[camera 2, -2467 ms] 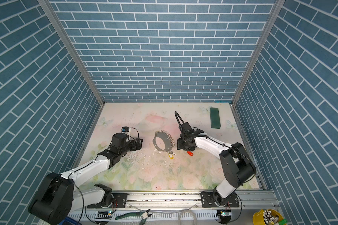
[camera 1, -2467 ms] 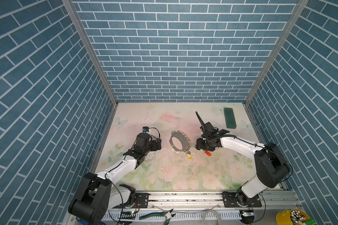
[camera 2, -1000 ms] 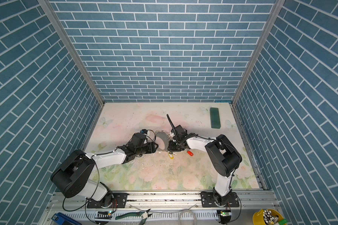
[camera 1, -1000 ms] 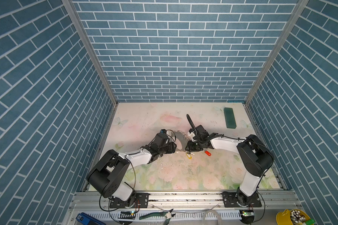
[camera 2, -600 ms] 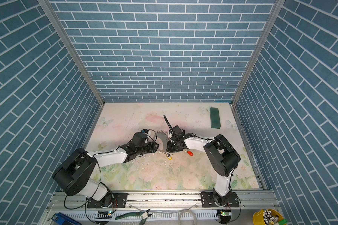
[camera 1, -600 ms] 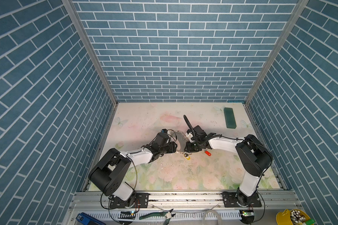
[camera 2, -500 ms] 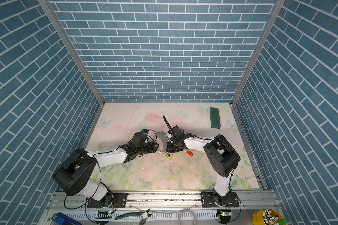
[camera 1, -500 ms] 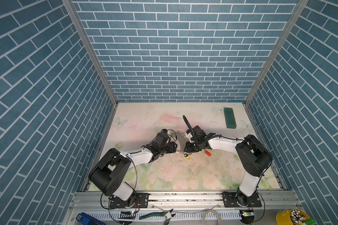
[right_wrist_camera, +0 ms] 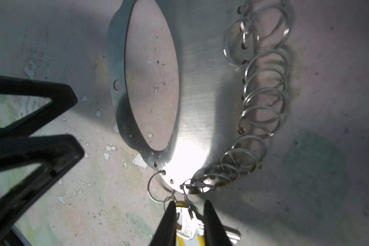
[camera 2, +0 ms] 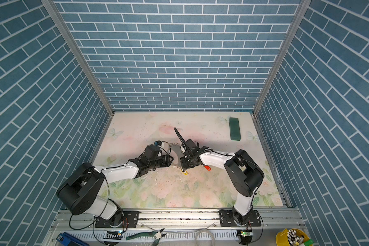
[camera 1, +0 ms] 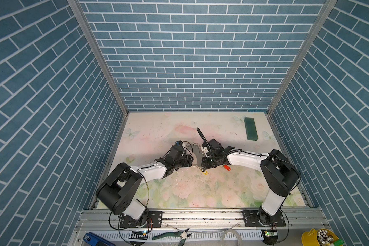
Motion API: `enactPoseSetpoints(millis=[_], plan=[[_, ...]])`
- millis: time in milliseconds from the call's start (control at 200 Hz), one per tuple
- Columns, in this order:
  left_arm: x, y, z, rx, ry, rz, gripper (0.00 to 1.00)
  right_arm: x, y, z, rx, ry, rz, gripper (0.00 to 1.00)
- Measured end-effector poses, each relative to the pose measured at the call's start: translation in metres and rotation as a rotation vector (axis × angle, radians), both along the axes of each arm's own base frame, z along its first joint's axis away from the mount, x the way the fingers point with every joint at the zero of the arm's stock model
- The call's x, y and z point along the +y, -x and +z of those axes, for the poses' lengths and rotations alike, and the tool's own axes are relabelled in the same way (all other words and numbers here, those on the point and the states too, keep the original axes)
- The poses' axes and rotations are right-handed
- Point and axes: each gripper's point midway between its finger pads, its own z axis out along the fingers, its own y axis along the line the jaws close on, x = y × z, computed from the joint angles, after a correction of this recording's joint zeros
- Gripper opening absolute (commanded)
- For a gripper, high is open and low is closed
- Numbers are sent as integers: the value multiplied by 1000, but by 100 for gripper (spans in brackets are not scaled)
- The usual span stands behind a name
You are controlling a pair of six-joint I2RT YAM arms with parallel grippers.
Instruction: Put the keys on the keyring
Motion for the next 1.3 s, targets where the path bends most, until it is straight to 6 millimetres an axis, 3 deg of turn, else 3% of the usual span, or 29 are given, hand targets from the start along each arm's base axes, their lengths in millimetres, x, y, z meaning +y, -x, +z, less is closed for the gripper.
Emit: enactPoseSetpoints(millis=[310,620,745,850,1110,1300], plan=[[3,1,2,-10,-8,4,66,1,4,-2,-1,13,10,16],[5,2,1,-11,-18,6,66,5,4,-4,-4,38,19,0],[8,2,6,-27,-27,3,68,4,3,-3,-27,59,34,0],[11,2,19,-63,-35,1,69,-1,1,4,-61,79,47,0],[16,3,68,-212,-30,-33,70,-6,-11,57,-244,52,97,0],[16,7,97,-313,-25,-88,68,-9,-14,72,-308,53,129,0]])
